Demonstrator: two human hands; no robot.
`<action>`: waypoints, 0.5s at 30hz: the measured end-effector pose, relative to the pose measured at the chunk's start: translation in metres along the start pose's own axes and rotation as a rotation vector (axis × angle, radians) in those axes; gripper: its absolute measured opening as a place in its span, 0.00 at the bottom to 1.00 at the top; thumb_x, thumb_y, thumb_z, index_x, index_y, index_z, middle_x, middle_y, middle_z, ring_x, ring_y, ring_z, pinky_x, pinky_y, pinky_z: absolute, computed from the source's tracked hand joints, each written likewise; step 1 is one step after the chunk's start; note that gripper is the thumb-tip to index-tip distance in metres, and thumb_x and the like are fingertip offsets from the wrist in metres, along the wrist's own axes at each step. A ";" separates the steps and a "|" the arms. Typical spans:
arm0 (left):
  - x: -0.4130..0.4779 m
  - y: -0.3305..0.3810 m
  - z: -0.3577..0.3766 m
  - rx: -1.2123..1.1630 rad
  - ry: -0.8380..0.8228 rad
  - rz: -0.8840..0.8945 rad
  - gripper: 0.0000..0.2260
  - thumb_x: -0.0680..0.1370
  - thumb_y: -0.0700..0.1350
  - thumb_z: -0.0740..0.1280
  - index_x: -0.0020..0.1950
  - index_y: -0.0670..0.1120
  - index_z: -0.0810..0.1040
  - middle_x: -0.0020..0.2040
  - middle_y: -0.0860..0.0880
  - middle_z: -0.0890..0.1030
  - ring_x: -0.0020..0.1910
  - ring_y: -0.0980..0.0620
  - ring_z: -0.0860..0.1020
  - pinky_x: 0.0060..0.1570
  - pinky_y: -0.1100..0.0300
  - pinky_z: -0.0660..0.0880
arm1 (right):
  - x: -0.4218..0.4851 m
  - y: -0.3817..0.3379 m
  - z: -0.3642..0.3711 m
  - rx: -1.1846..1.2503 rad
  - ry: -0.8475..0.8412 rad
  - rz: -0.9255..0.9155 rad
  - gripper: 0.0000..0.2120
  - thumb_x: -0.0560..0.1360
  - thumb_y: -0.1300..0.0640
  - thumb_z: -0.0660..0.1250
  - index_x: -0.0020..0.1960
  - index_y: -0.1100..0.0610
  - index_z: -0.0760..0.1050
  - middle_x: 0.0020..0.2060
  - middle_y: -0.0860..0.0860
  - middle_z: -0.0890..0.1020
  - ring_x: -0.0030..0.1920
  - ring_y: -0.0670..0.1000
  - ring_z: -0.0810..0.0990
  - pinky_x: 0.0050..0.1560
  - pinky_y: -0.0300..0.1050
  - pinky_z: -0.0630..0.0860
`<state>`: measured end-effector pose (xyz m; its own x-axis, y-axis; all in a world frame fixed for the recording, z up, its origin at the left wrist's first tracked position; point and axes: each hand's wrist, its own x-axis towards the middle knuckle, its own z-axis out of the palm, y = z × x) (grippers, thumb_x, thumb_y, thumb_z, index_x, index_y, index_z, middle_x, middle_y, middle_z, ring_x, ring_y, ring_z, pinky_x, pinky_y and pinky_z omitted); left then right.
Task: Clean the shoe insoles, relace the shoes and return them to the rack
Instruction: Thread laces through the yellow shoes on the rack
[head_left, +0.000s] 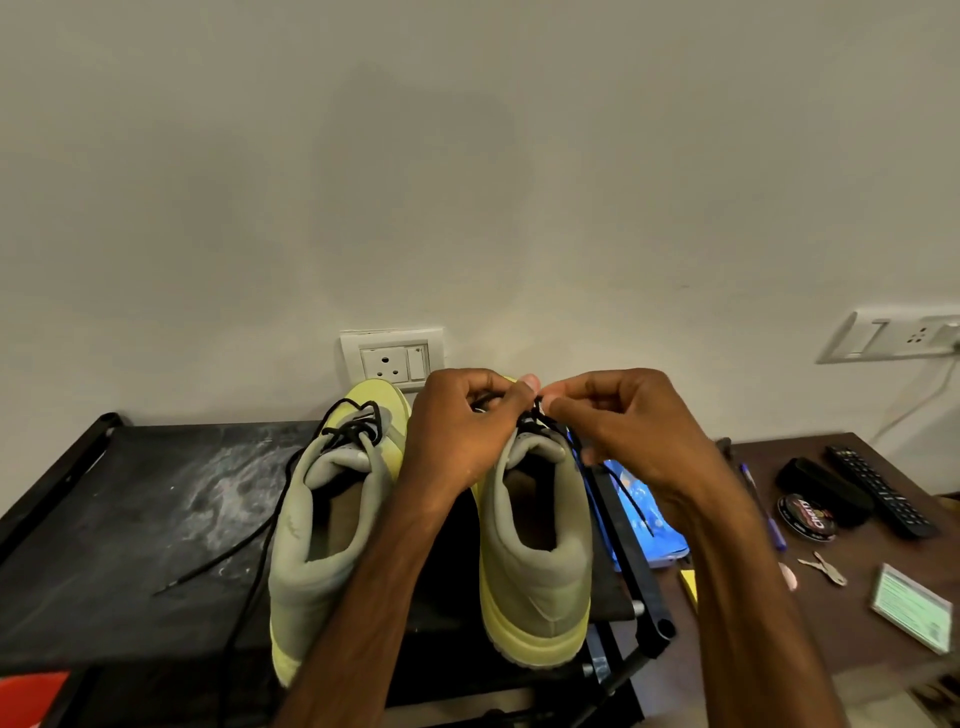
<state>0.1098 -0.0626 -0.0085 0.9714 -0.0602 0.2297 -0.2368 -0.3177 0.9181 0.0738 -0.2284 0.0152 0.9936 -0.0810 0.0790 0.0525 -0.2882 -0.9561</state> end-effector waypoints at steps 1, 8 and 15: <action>0.000 0.001 -0.001 0.022 -0.009 0.007 0.11 0.78 0.56 0.72 0.44 0.52 0.88 0.38 0.55 0.85 0.41 0.56 0.83 0.50 0.51 0.82 | 0.000 0.001 0.001 -0.046 -0.006 -0.034 0.02 0.76 0.58 0.76 0.48 0.55 0.87 0.32 0.49 0.85 0.31 0.43 0.80 0.32 0.38 0.75; -0.003 0.011 -0.011 0.086 -0.042 0.009 0.12 0.78 0.57 0.70 0.44 0.52 0.88 0.37 0.55 0.85 0.39 0.58 0.83 0.48 0.54 0.81 | 0.003 0.005 0.000 -0.120 0.044 -0.116 0.04 0.73 0.54 0.78 0.46 0.54 0.88 0.35 0.51 0.87 0.34 0.48 0.84 0.36 0.43 0.81; -0.005 0.023 -0.028 -0.044 -0.211 -0.197 0.11 0.84 0.42 0.63 0.51 0.45 0.86 0.41 0.49 0.87 0.37 0.57 0.77 0.41 0.60 0.74 | 0.007 0.007 0.001 -0.229 0.050 -0.142 0.04 0.75 0.53 0.77 0.47 0.52 0.88 0.34 0.47 0.86 0.34 0.45 0.83 0.39 0.43 0.80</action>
<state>0.0986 -0.0433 0.0202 0.9800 -0.1979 -0.0226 -0.0390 -0.3021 0.9525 0.0807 -0.2303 0.0091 0.9714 -0.0701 0.2268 0.1609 -0.5083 -0.8460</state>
